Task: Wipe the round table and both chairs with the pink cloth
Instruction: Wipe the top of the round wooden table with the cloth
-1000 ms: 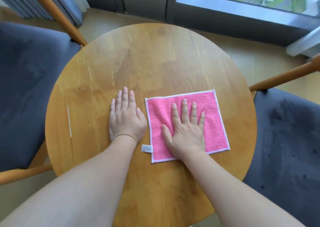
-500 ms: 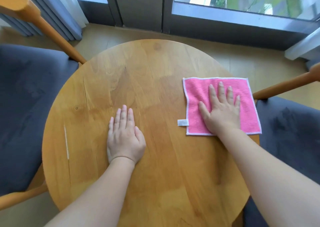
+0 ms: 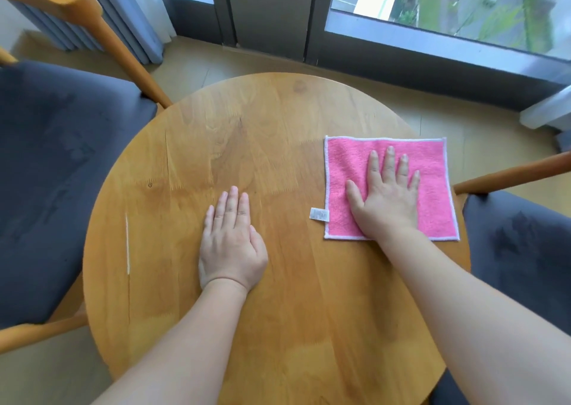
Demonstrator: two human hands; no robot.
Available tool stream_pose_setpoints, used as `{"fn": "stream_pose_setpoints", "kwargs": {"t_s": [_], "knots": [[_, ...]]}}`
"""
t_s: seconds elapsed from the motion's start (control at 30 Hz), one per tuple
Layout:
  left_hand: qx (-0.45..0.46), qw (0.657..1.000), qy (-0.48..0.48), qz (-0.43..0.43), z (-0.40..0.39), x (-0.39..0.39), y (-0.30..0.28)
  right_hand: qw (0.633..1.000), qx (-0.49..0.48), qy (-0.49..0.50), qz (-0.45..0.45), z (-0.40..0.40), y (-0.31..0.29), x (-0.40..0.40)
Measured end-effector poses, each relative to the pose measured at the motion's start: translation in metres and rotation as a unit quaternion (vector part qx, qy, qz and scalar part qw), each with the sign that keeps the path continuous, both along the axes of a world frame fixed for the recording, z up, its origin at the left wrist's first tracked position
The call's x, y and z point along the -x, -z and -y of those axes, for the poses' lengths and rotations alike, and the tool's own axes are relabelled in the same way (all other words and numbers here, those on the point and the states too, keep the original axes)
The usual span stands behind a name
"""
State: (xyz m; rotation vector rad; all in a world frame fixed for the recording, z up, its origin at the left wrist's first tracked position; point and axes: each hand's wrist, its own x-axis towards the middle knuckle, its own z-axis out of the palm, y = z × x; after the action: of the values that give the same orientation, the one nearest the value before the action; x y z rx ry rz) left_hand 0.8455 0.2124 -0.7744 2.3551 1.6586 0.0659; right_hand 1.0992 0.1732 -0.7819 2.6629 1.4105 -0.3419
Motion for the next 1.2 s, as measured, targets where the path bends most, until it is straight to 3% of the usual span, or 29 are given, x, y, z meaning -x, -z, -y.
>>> {"fn": "stream_pose_setpoints", "kwargs": {"t_s": [0.3,0.73,0.9,1.03,1.2], "knots": [[-0.006,1.0,-0.014,0.021,0.002,-0.003,-0.003,0.985,-0.011,-0.171,-0.037,-0.016,0.003,0.095],[0.01,0.999,-0.035,0.013,0.001,0.001,-0.001,0.983,-0.033,-0.175,-0.038,-0.02,0.003,0.086],[0.006,0.998,-0.05,0.025,0.004,0.005,-0.002,0.981,-0.023,-0.191,-0.029,-0.045,0.002,0.046],[0.008,0.992,-0.115,0.042,0.001,0.003,-0.003,0.987,-0.015,-0.161,-0.004,-0.085,0.0,-0.001],[0.011,0.991,-0.127,0.04,0.0,0.003,-0.005,0.992,-0.005,-0.125,0.001,-0.129,0.001,-0.036]]}}
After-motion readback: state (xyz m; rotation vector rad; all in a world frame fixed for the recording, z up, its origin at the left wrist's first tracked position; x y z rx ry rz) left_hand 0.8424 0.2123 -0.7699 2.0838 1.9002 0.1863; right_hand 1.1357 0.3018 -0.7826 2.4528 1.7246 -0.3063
